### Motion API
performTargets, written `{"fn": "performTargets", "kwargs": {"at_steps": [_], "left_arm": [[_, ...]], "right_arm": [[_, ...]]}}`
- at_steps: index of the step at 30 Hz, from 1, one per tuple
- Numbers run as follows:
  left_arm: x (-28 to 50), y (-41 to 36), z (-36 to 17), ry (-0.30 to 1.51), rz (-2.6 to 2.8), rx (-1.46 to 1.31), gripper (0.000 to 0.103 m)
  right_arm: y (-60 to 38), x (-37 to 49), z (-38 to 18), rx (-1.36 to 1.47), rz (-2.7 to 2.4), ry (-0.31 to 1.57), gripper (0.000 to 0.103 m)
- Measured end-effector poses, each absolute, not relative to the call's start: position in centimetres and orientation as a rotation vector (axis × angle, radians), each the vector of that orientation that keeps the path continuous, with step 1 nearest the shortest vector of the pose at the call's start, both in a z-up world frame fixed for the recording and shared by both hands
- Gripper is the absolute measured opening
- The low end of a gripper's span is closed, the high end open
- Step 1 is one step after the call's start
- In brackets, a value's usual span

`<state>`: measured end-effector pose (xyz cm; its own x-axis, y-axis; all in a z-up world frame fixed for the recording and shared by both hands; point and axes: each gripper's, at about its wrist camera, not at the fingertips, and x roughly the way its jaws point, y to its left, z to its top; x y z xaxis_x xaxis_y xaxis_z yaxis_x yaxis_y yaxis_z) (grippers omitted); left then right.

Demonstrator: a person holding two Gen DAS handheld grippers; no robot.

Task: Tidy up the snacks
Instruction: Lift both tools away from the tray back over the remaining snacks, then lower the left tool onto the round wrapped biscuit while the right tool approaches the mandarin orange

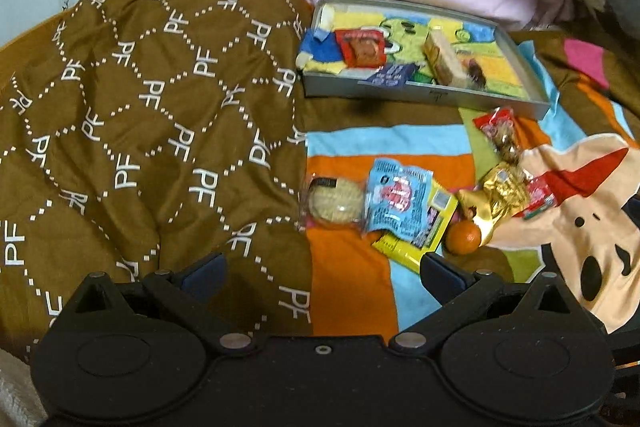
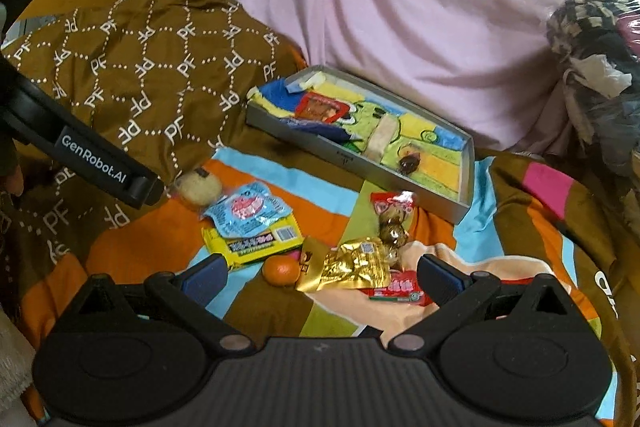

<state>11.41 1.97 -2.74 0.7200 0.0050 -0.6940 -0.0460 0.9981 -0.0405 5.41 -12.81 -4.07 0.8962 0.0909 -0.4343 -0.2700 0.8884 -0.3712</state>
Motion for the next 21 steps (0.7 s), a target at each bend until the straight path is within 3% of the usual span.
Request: {"fn": "performTargets", "kwargs": {"at_steps": [12, 21], "left_arm": [[13.9, 2.6, -2.7, 0.851, -0.007, -0.033, 0.102], [17.0, 1.8, -3.1, 0.884, -0.081, 0.169, 0.102]], "right_arm": [[-13.1, 7.7, -4.8, -0.418, 0.236, 0.554, 0.103], [-12.7, 9.8, -5.4, -0.465, 0.28, 0.615, 0.103]]}}
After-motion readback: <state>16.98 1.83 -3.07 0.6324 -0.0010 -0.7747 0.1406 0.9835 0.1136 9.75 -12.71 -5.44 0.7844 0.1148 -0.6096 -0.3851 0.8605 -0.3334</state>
